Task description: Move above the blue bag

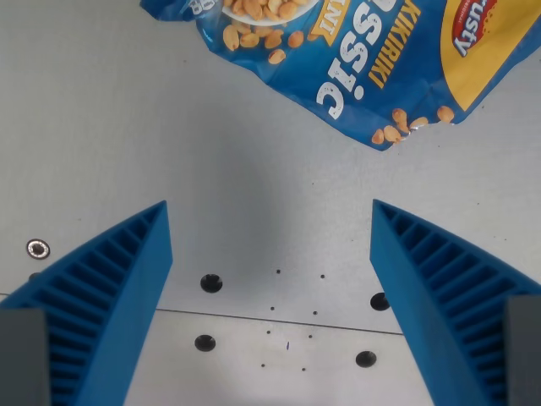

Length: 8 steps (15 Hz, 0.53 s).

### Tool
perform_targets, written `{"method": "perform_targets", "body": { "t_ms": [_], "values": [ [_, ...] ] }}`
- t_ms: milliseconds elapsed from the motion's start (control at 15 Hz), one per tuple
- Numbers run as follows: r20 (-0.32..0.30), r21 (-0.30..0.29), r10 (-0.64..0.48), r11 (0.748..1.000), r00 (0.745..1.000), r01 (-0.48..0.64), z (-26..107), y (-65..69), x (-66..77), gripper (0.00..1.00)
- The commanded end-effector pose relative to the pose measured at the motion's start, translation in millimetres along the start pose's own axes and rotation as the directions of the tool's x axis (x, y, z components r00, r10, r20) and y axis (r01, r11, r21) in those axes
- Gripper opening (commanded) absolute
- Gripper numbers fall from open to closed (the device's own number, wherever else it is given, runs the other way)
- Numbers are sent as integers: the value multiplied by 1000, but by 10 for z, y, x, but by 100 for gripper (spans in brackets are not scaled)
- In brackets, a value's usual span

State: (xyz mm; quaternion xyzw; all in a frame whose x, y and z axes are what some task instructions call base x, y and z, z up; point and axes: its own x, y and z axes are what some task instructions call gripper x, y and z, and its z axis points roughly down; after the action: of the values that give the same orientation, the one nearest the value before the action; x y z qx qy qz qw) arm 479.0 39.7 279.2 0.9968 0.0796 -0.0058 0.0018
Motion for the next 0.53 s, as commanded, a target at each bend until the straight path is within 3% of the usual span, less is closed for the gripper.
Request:
{"method": "perform_targets", "body": {
  "t_ms": [67, 533],
  "values": [
    [-5, 0, 0, 1000, 1000, 0, -21, 0, 3, 100],
    [-7, -1, 4, 1000, 1000, -4, -13, 8, 12, 100]
  ]
}}
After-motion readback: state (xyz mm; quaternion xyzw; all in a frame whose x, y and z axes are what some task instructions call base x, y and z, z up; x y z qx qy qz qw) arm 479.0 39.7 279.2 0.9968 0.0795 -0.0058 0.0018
